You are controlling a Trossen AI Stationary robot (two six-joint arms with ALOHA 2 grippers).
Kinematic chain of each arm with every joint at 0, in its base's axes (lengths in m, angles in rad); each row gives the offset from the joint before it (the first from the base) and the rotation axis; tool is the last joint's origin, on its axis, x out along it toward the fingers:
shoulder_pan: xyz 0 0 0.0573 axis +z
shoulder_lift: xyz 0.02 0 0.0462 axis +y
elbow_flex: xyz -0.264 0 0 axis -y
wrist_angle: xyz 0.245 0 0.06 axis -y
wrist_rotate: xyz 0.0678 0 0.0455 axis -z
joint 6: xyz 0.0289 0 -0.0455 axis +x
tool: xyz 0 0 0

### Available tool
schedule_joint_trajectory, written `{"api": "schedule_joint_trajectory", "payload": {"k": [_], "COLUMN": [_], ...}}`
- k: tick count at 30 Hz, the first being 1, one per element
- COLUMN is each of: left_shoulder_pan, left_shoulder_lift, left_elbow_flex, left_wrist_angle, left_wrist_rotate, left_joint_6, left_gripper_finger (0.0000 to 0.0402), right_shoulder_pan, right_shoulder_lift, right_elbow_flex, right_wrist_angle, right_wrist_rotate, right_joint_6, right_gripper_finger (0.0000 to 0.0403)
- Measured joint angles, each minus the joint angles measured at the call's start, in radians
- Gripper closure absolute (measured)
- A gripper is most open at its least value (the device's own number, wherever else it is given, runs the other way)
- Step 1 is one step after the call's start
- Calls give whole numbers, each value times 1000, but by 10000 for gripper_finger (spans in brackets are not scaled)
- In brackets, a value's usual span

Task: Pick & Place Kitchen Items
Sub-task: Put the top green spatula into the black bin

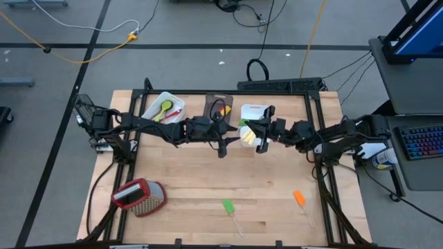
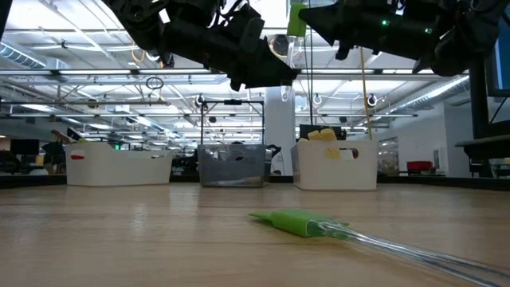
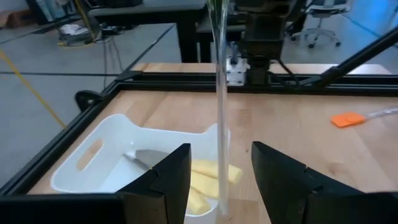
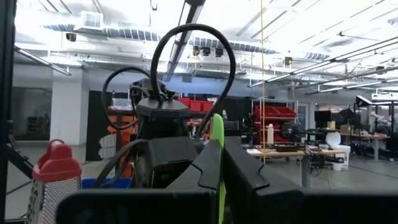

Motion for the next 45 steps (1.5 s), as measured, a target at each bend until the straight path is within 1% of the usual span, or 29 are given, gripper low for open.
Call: {"api": "schedule_joint_trajectory", "payload": {"k": [3, 5, 7, 12, 13, 15, 18, 21, 25, 27, 31, 34, 38, 45], "left_shoulder_pan": [0, 0, 0, 0, 1, 5, 15, 31, 46, 59, 99, 140, 197, 324], "left_shoulder_lift": [0, 0, 0, 0, 0, 0, 0, -1, -1, -1, -1, -2, -2, -2], "left_elbow_flex": [0, 0, 0, 0, -1, -1, -2, -2, -2, -2, -2, 0, 0, 0], "left_wrist_angle": [0, -1, -1, -12, -13, -18, -33, -55, -86, -88, -86, -84, -116, -235], "left_wrist_rotate": [-13, -12, -12, -13, -13, -13, -12, -8, 3, 25, 105, 146, 199, 284], "left_joint_6": [1, 5, 5, -2, -6, -13, -43, -66, -93, -108, -148, -193, -255, -379], "left_gripper_finger": [239, 260, 290, 380, 389, 389, 385, 395, 392, 394, 395, 395, 396, 397], "right_shoulder_pan": [-5, -10, -13, -17, -17, -17, -17, -18, -17, -18, -18, -15, -15, -15], "right_shoulder_lift": [0, 0, 0, -1, -1, -2, -2, -1, -1, -1, -1, 0, 0, 0], "right_elbow_flex": [0, 0, 0, 0, 0, 0, 0, 0, -1, -1, -1, -1, -1, -2], "right_wrist_angle": [-1, -3, -4, -24, -30, -48, -86, -135, -198, -231, -307, -387, -465, -494], "right_wrist_rotate": [1, 2, 2, 2, 0, 1, 2, 6, 7, 9, 35, 50, 52, 50], "right_joint_6": [0, 0, 0, 4, 4, 4, 4, 4, 32, 62, 109, 146, 208, 222], "right_gripper_finger": [401, 401, 401, 401, 400, 396, 377, 348, 306, 288, 264, 255, 256, 263]}}
